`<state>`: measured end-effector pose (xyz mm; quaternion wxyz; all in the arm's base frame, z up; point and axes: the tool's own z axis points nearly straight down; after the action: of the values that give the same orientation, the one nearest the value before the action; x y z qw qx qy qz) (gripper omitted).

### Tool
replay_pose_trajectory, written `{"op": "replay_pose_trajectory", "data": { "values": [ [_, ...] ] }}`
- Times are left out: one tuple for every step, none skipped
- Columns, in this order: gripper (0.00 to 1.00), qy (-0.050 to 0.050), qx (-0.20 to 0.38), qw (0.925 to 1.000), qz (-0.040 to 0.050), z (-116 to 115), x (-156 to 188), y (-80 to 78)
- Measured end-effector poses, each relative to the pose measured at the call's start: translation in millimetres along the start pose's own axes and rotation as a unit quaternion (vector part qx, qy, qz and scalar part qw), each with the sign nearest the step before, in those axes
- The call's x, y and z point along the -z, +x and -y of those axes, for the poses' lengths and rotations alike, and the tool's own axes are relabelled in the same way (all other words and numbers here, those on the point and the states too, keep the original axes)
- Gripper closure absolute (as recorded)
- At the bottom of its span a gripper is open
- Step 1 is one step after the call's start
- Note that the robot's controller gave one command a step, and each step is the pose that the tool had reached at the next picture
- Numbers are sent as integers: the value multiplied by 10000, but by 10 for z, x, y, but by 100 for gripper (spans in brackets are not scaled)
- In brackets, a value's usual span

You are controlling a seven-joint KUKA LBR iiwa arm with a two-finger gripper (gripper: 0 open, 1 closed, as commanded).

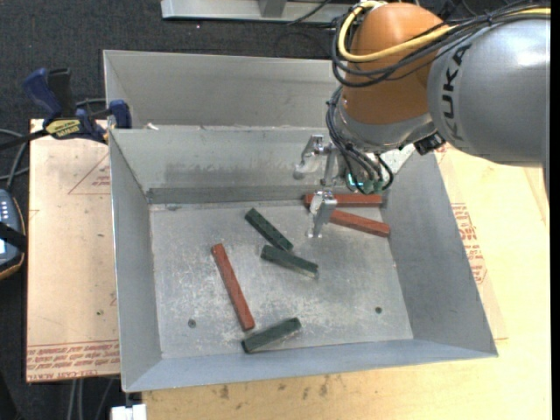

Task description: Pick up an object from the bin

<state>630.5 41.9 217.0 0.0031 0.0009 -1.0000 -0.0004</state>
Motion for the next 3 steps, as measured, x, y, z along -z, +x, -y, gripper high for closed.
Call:
{"op": "replay_pose_trajectory", "data": {
  "values": [
    [0,-2,-4,10000,40,1,48,-15],
    [0,-8,-79,9999,79,160,-382,42],
    [0,-2,-194,9998,62,252,-985,-19]
  ]
}}
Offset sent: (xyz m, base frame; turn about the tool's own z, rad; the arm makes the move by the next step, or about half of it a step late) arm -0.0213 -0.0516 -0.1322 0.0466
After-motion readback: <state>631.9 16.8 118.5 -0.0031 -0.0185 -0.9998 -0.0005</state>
